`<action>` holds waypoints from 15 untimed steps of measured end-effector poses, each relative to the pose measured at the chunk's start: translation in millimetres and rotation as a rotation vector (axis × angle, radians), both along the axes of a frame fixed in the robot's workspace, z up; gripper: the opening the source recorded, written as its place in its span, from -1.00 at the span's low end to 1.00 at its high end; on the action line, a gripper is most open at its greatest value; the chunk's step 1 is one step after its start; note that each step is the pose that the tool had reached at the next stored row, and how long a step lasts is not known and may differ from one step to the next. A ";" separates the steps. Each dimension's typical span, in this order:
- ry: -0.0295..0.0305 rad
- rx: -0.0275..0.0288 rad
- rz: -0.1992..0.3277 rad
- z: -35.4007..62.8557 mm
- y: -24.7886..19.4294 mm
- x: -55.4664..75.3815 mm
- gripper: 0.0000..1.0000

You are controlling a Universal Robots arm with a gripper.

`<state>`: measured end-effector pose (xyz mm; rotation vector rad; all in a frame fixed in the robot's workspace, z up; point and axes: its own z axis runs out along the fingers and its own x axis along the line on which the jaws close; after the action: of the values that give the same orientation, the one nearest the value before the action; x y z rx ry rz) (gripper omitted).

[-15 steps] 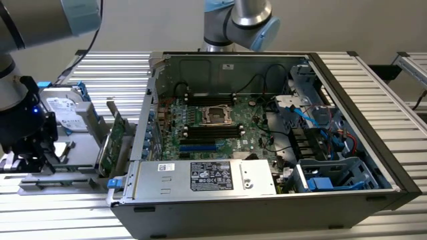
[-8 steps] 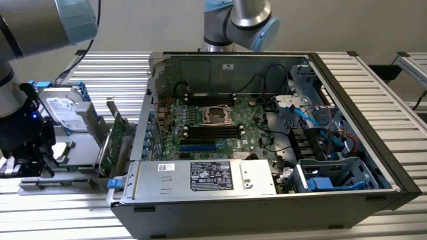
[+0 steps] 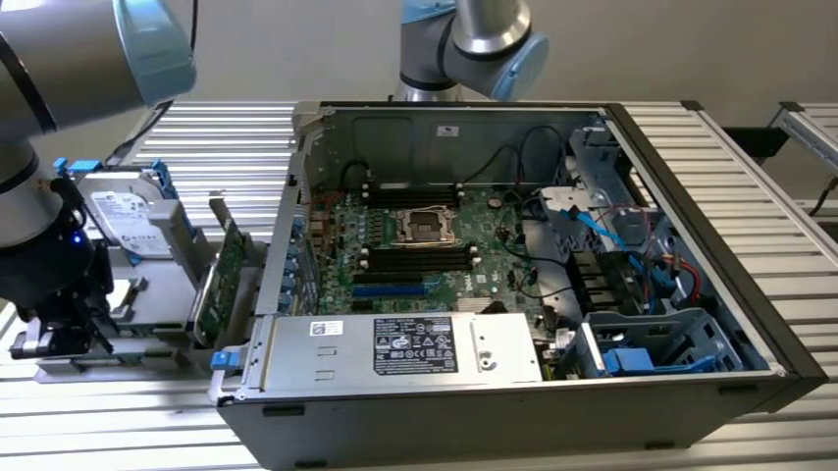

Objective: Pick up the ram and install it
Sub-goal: 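Pick up the ram and move it above insertion slot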

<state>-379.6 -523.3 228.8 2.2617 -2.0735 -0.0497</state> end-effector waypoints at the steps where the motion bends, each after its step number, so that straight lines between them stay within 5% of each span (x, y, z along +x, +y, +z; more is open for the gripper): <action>1: 0.0000 0.0000 0.005 -1.9 0.0 0.0 -0.40; 15: 0.0000 0.0000 0.074 -27.3 0.0 -3.8 -0.40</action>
<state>-383.4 -523.3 201.5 2.3358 -1.9879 -0.0455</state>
